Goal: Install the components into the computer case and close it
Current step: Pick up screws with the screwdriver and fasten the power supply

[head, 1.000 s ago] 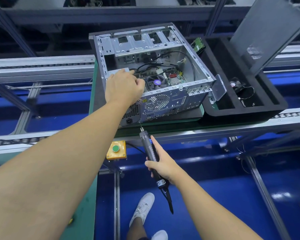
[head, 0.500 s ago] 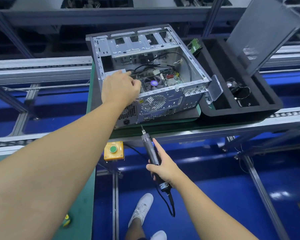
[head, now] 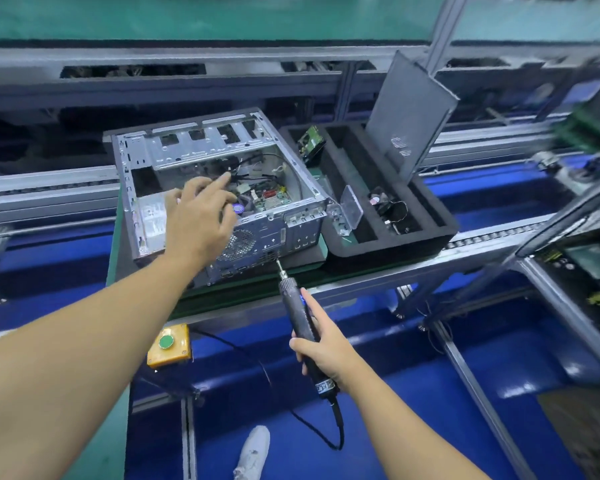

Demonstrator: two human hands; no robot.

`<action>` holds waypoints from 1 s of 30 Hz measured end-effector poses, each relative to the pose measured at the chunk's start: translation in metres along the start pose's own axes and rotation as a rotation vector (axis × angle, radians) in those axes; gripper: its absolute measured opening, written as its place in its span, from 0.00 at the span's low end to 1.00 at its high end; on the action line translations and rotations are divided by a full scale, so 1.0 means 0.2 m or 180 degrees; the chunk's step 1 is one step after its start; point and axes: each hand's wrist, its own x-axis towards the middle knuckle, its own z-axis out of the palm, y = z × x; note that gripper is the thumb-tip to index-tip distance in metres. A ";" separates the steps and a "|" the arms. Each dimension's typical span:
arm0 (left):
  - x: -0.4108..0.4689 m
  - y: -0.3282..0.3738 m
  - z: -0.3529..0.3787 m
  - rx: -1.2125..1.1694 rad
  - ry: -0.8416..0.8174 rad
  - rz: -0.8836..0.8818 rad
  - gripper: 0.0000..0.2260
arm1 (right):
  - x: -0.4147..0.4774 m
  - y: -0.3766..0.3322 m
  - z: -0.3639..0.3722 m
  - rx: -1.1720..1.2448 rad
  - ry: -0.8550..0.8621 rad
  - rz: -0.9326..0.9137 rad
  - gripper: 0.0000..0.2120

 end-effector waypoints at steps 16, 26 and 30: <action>0.86 0.55 0.52 -0.0829 -0.1751 0.0051 0.13 | 0.43 -0.29 -0.73 0.0436 0.0850 -0.0060 0.42; 1.22 0.57 0.95 -0.0019 -0.3146 -0.0086 0.11 | 0.86 -0.35 -0.95 0.0680 0.1190 0.0140 0.41; 1.26 0.59 1.16 0.0036 -0.3501 -0.0086 0.05 | 0.95 -0.33 -1.04 0.0720 0.1223 0.0260 0.41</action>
